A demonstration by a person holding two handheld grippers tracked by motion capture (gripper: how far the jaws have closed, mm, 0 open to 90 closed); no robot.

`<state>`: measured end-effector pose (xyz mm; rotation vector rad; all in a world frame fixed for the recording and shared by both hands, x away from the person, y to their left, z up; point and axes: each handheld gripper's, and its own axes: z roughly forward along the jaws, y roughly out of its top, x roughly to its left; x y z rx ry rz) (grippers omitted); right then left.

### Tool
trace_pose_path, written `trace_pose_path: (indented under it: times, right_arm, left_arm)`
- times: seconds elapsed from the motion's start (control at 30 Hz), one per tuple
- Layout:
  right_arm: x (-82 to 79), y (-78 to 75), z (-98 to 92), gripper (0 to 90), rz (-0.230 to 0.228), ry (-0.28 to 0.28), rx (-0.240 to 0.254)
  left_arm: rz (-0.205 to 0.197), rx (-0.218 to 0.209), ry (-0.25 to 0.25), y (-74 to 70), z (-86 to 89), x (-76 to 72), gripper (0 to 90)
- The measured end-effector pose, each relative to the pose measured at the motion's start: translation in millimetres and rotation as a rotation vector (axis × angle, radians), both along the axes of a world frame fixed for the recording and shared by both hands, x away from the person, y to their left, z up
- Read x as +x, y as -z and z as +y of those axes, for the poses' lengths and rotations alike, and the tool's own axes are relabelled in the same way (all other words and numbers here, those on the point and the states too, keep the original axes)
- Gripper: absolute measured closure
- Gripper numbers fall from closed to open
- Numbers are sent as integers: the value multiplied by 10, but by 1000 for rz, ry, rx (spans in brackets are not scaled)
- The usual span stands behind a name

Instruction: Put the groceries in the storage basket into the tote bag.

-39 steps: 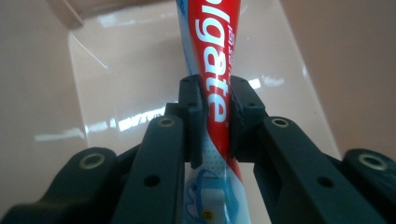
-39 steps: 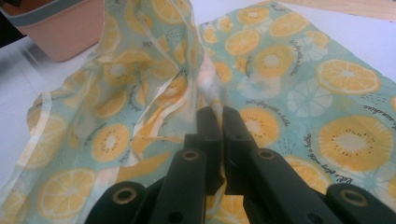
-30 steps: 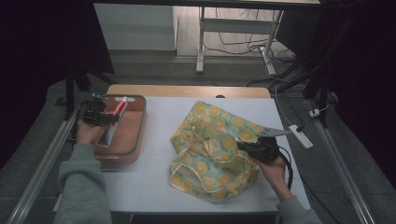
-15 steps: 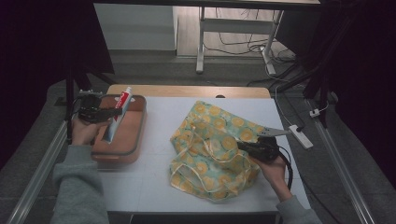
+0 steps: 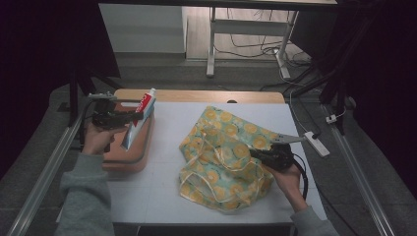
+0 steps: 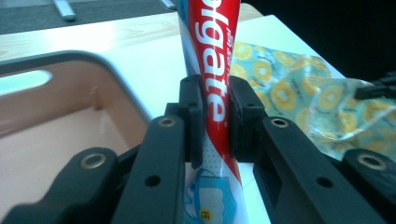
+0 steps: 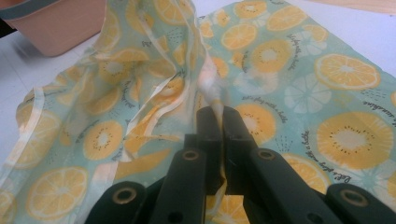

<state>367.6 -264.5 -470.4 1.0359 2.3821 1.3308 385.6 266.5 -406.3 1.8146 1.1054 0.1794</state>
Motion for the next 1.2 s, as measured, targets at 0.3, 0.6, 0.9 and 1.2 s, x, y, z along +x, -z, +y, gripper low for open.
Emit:
trace_pose_path:
  times: [0.3, 0.6, 0.9, 1.2]
  right_arm:
    - [25, -3, 6, 874, -7, 0, 1]
    - [50, -5, 27, 874, -5, -9, 13]
    - [57, -44, 55, 874, -9, -18, 22]
    - [66, -61, 35, 874, -6, -15, 30]
  left_arm:
    - [-20, 38, 135, -49, -476, -28, 779]
    - [-42, 44, 262, -35, -940, -45, 781]
    - [-55, 34, 359, 34, -1431, -38, 783]
    - [-73, 35, 443, 158, -1880, -64, 788]
